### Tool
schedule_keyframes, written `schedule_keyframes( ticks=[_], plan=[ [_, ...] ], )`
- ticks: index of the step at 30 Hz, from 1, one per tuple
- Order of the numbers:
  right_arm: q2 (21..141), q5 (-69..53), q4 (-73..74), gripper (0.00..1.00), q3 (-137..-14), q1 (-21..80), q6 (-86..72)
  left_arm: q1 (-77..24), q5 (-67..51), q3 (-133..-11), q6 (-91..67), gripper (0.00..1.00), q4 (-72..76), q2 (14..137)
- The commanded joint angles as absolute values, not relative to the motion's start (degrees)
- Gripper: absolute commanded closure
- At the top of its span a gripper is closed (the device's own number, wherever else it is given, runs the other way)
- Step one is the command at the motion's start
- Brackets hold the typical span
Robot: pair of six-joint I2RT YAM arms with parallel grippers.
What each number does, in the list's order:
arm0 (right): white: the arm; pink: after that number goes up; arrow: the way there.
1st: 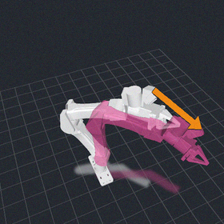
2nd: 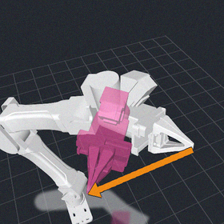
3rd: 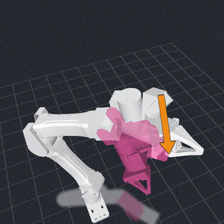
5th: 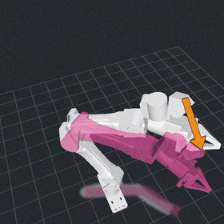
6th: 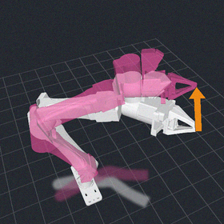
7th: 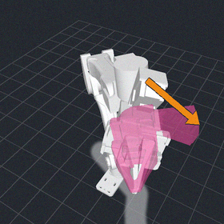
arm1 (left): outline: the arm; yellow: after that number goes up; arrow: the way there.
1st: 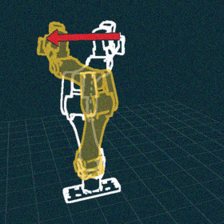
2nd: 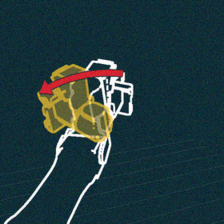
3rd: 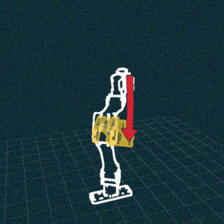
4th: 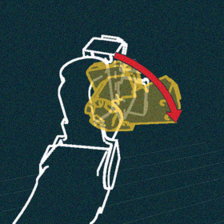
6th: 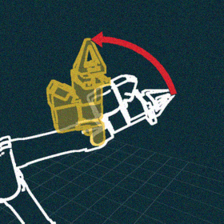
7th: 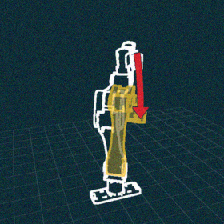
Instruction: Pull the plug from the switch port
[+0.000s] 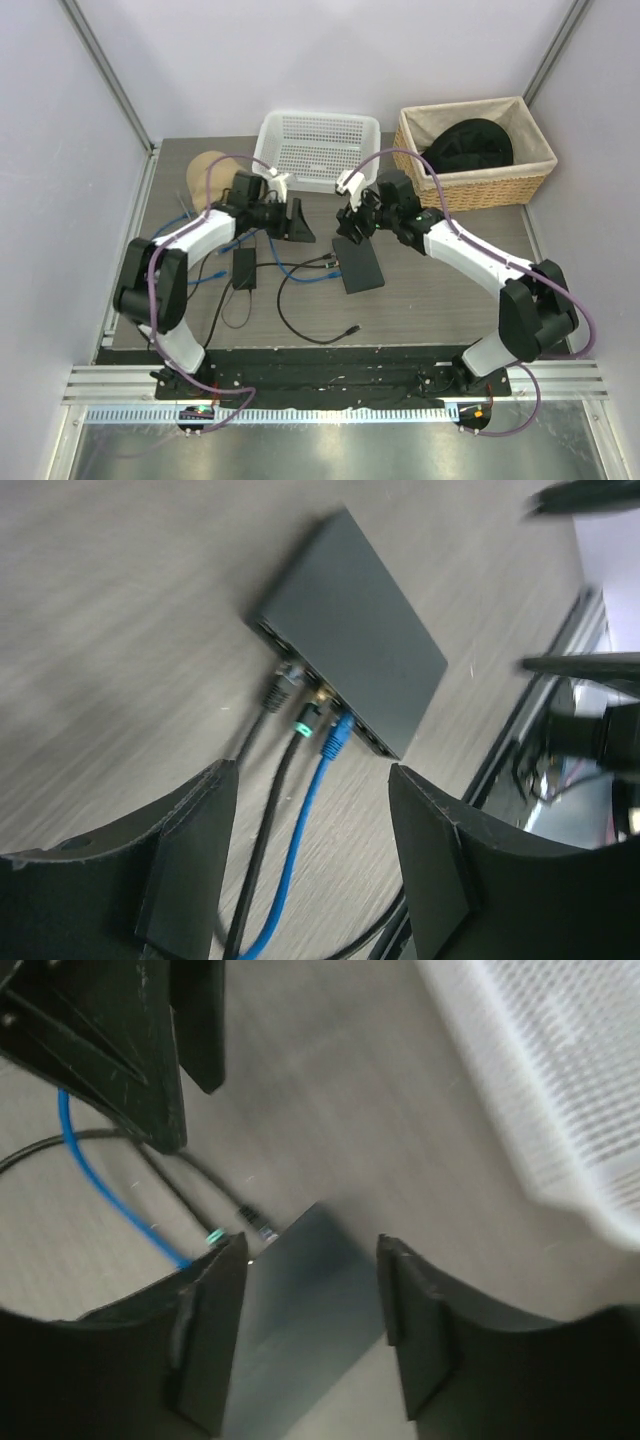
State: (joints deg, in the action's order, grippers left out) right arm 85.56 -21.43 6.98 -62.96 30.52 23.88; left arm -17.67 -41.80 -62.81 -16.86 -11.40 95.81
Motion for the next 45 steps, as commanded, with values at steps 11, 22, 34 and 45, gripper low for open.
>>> schedule_keyframes(
  ticks=[11,22,34,45],
  plan=[
    [91.31,-17.84,6.77,0.99,-53.17,29.53,6.77,-21.97,-46.41,-71.19,-16.44,0.39,-6.94,113.29],
    [92.55,-15.83,7.03,0.99,-52.38,29.53,7.12,-24.7,-45.44,-77.78,-16.52,0.46,-9.49,121.28],
    [92.9,-15.03,6.68,0.99,-51.15,29.53,7.21,-24.7,-50.98,-81.74,-6.16,0.52,-21.35,124.36],
    [93.6,-14.94,6.77,0.99,-51.33,29.53,7.29,-25.57,-49.22,-82.35,-4.13,0.54,-22.85,125.16]
  ],
)
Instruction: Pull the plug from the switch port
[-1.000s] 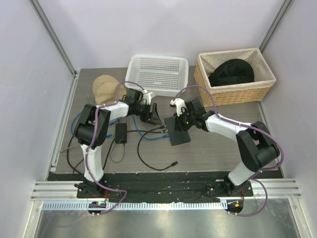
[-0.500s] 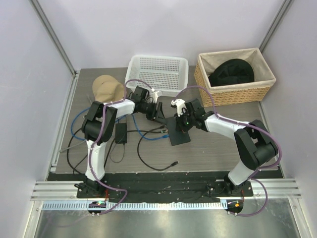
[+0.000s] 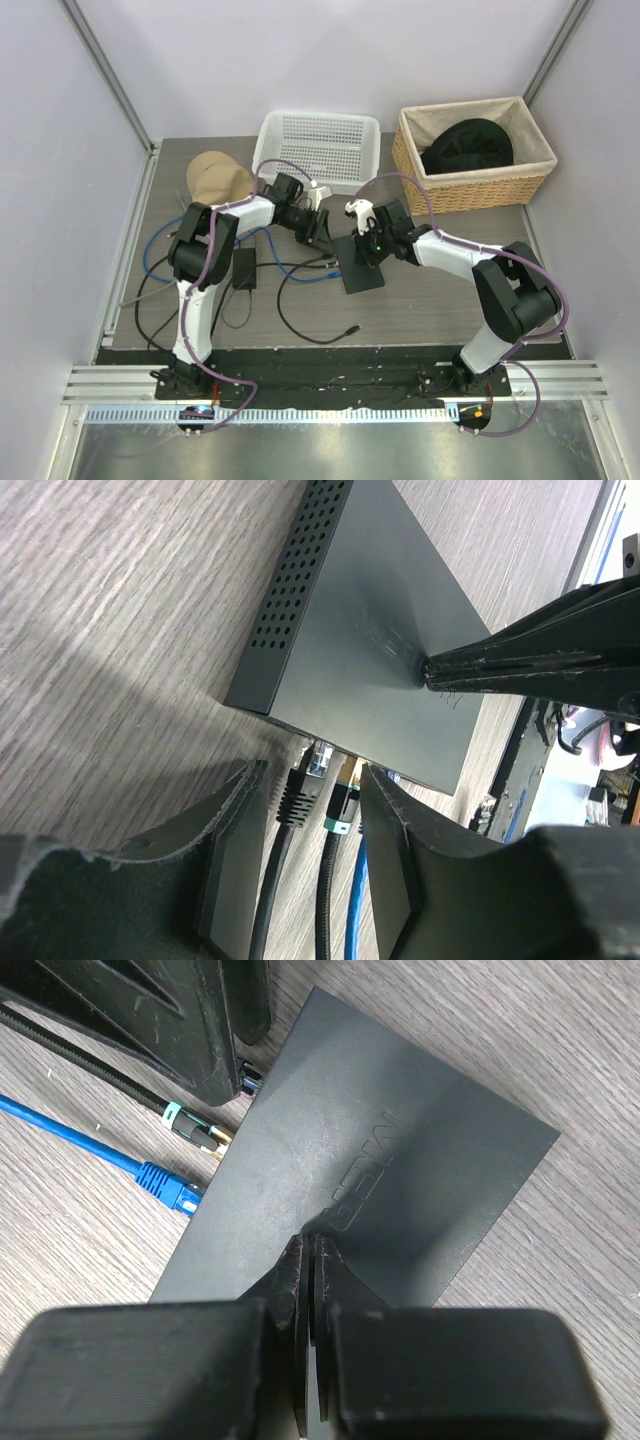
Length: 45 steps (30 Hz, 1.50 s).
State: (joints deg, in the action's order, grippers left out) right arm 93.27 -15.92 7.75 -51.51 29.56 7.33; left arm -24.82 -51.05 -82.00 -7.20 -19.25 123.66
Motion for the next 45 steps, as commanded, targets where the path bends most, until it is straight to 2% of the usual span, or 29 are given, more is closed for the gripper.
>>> schedule_keyframes(
  ticks=[1,14,24,28,34,37,43,45],
  plan=[
    [93.69,-14.94,6.59,0.99,-51.33,29.53,7.21,-25.84,-48.87,-82.53,-3.78,0.55,-23.29,125.33],
    [93.43,-14.59,6.68,0.99,-51.06,29.53,7.38,-28.04,-45.09,-83.76,-3.6,0.61,-22.94,127.26],
    [93.34,-14.33,6.94,0.98,-50.89,29.53,7.29,-26.28,-57.2,-86.92,-0.18,0.62,-25.66,131.22],
    [93.6,-14.33,7.21,0.98,-50.98,29.53,7.47,-26.19,-59.15,-88.15,3.69,0.61,-28.38,133.06],
    [94.04,-14.33,7.47,0.98,-51.15,29.44,7.56,-26.19,-58.1,-87.8,7.11,0.64,-29.97,133.5],
    [94.31,-14.41,7.38,0.98,-51.33,29.53,7.65,-26.19,-57.48,-87.89,7.03,0.73,-30.15,133.68],
    [94.83,-14.5,7.47,0.98,-51.59,29.53,7.65,-26.19,-55.72,-88.24,5.54,1.0,-29.79,133.95],
    [95.01,-14.59,7.47,0.98,-51.59,29.53,7.82,-26.19,-55.72,-88.5,4.75,1.0,-29.71,134.12]
  ],
)
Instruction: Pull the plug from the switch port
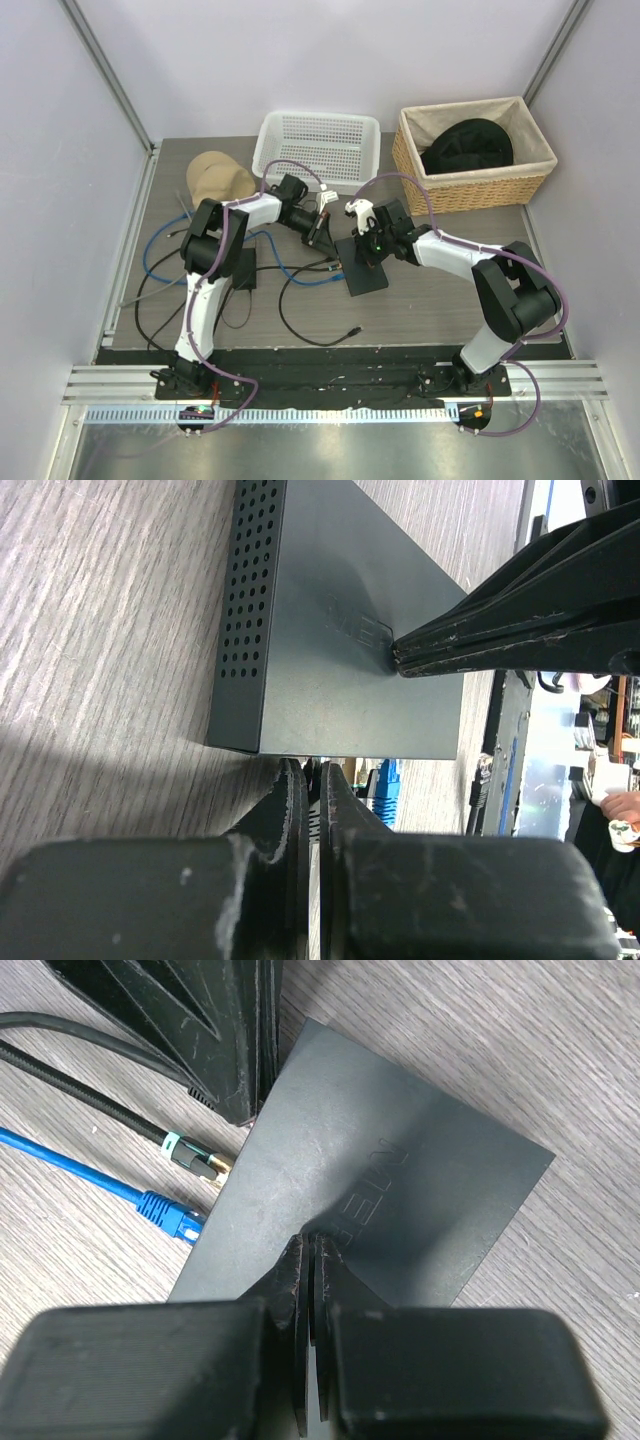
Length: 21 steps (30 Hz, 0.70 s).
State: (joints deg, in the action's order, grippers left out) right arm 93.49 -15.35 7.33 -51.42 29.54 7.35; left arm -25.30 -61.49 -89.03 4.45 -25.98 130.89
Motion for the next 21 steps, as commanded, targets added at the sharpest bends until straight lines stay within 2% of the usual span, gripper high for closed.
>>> schedule_keyframes(
  ticks=[1,4,7,9,14,21],
  plan=[
    [95.18,-14.59,7.56,0.98,-51.59,29.53,7.82,-26.1,-55.9,-89.03,4.66,1.0,-30.06,134.12],
    [95.45,-14.68,7.65,0.98,-51.68,29.53,7.91,-25.84,-56.42,-93.94,6.84,1.0,-35.31,136.49],
    [95.54,-14.85,7.65,0.98,-51.77,29.53,7.91,-25.84,-54.76,-104.29,10.8,1.0,-47.77,140.17],
    [95.62,-15.03,7.65,0.98,-51.68,29.53,7.91,-25.75,-53.01,-105.64,13.52,1.0,-49.74,140.97],
    [95.19,-14.94,7.3,0.98,-51.33,29.53,8.09,-25.84,-52.11,-104.95,20.47,1.0,-56.42,140.1],
    [95.36,-15.03,7.47,0.98,-51.42,29.53,8.17,-25.75,-53.62,-96.42,18.28,1.0,-52.12,134.39]
  ],
)
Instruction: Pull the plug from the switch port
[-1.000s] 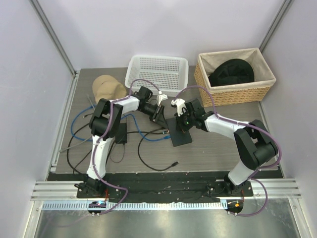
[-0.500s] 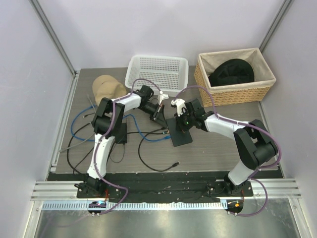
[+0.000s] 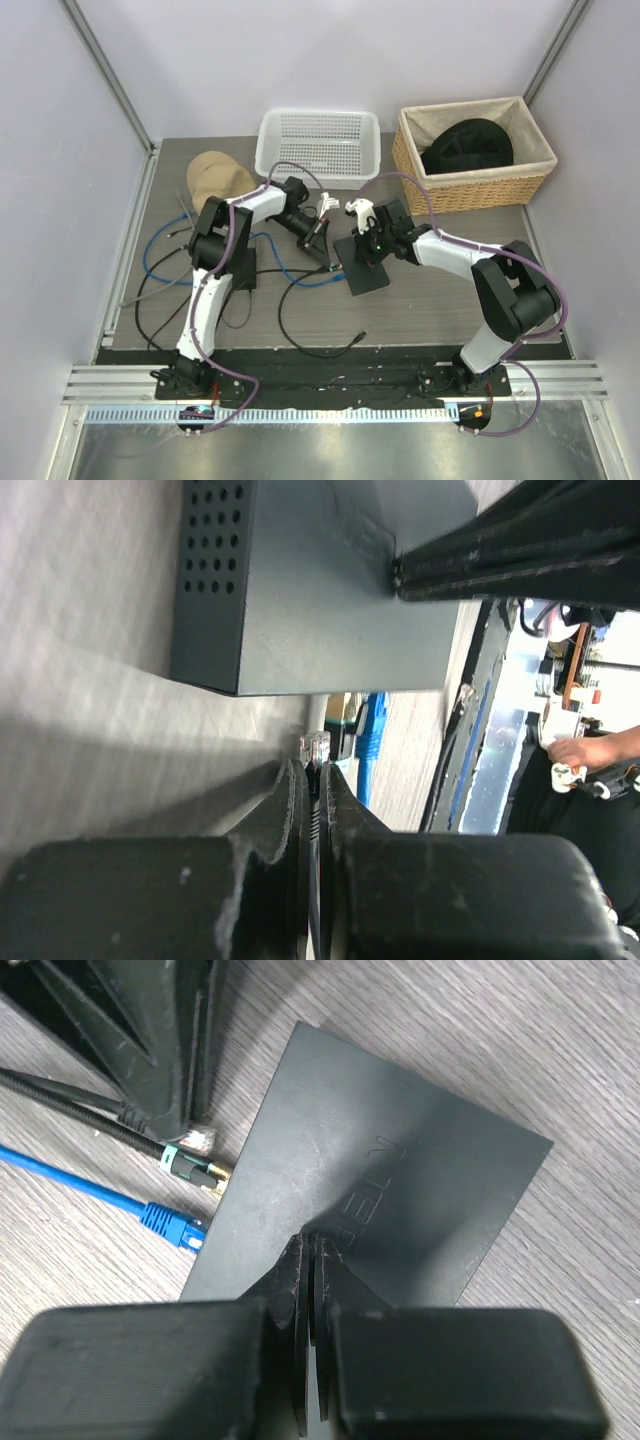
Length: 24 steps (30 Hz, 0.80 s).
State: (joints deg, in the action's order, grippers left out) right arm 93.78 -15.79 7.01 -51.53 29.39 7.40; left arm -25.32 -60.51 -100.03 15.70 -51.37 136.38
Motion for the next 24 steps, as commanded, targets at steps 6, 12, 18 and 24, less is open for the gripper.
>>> schedule_keyframes(
  ticks=[6,12,18,24],
  plan=[
    [95.89,-15.38,7.82,0.98,-51.77,29.53,8.17,-24.7,-49.14,-96.77,17.93,1.0,-50.81,128.78],
    [95.8,-15.56,7.56,0.98,-51.77,29.53,8.26,-21.72,-38.79,-106.41,22.75,1.0,-55.36,124.54],
    [94.22,-15.38,6.5,0.98,-50.54,29.53,8.17,-15.12,-31.03,-116.08,27.24,1.0,-58.53,125.68],
    [93.25,-15.29,5.8,0.98,-49.57,29.53,8.0,-12.48,-23.38,-121.54,30.94,1.0,-58.28,125.69]
  ],
)
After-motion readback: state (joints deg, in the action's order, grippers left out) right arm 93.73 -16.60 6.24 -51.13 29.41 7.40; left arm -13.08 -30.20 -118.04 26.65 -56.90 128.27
